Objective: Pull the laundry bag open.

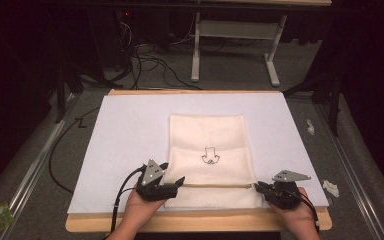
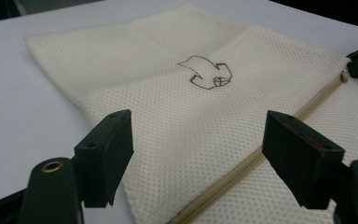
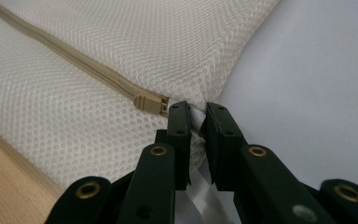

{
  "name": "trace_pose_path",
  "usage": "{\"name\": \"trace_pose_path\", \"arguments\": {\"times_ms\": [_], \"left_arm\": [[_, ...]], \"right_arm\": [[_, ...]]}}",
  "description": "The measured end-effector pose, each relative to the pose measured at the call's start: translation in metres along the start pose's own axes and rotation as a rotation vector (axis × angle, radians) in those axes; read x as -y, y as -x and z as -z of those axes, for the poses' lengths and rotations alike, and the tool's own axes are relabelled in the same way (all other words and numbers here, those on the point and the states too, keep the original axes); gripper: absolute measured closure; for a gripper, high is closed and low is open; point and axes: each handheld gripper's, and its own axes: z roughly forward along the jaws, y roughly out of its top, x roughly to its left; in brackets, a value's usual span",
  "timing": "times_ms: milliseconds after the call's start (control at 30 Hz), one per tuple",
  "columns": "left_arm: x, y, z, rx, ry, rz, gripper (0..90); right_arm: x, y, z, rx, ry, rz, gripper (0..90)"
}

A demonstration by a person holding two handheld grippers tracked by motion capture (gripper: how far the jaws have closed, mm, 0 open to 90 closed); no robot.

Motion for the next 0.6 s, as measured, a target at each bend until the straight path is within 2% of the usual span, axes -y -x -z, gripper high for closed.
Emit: {"name": "trace_pose_path", "arguments": {"times_ms": [67,200,300,433,500,600], "left_arm": [[0.0,0.001,-0.003,0.018,-0.022,0.014,25.3],[-0.001,0.005,-0.009,0.032,-0.053,0.015,26.0],[-0.005,0.015,-0.017,0.073,-0.063,0.019,27.0],[-0.01,0.03,-0.025,0.154,-0.079,0.027,32.7],[-0.011,0.039,-0.031,0.179,-0.089,0.013,34.6],[-0.013,0.051,-0.041,0.192,-0.099,-0.01,34.1]], "right_arm": [[-0.001,0.001,0.001,0.002,0.011,0.007,82.7],[-0.003,0.002,0.002,-0.006,0.018,0.01,84.1],[-0.004,0.002,0.004,-0.02,0.029,0.015,84.6],[-0.005,0.002,0.005,-0.023,0.046,0.031,84.7],[-0.006,0.0,0.006,-0.021,0.05,0.032,84.9],[-0.008,-0.001,0.007,-0.008,0.058,0.033,85.1]]}}
